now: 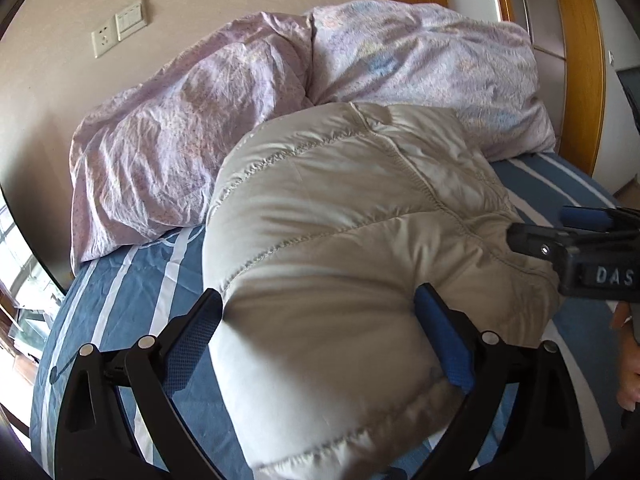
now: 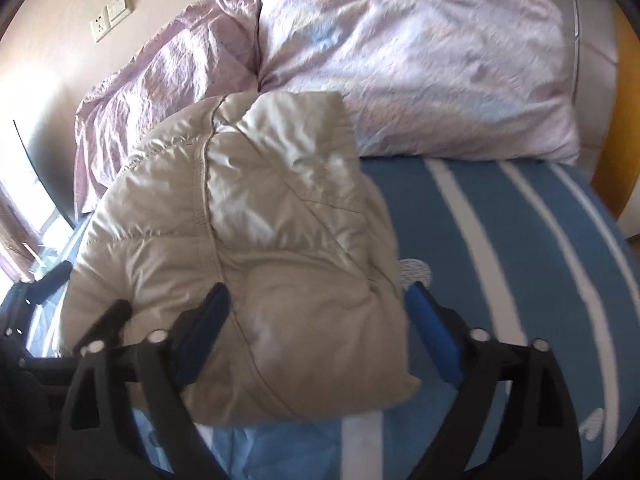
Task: Fold large clothes
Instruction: 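Open both tools and pull back from the folded jacket bundle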
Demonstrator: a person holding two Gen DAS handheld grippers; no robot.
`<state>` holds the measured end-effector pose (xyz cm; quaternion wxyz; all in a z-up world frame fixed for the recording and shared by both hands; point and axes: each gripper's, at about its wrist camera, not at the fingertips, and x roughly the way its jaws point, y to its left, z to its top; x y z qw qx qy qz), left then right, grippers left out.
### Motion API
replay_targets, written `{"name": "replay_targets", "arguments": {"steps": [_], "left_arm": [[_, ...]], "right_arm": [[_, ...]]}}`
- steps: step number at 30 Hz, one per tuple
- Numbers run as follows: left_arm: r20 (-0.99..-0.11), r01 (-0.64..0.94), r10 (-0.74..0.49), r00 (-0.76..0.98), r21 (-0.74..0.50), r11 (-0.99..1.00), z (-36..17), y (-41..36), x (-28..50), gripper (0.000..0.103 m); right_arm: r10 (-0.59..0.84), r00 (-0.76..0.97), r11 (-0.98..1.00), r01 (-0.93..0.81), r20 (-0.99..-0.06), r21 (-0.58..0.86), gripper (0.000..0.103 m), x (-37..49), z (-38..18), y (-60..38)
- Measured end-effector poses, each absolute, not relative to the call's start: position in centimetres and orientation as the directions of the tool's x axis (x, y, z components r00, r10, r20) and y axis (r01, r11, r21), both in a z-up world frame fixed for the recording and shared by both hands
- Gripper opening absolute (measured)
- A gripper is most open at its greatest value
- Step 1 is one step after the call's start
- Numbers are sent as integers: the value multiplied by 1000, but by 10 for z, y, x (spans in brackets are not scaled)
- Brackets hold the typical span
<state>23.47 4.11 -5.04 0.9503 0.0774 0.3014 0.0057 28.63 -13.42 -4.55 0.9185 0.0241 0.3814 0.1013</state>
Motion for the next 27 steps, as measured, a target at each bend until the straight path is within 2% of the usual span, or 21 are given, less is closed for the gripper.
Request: {"name": "replay_targets", "arguments": {"steps": [2, 6, 11, 19, 27], "left_arm": [[-560, 35, 52, 827, 143, 989, -44, 43, 225, 99], [-533, 30, 31, 845, 106, 994, -31, 53, 202, 102], [-528, -2, 27, 849, 48, 999, -18, 67, 165, 102], [-608, -56, 11, 794, -55, 997, -20, 86, 121, 102], [-672, -16, -66, 738, -115, 993, -25, 80, 97, 102]], "right_arm": [[119, 721, 992, -113, -682, 53, 101, 276, -39, -137], [15, 749, 998, -51, -662, -35, 101, 256, -27, -143], [74, 760, 997, -76, -646, 25, 101, 217, -13, -149], [106, 731, 993, -107, -674, 40, 101, 159, -11, -144], [108, 701, 992, -118, -705, 34, 101, 124, -13, -146]]}}
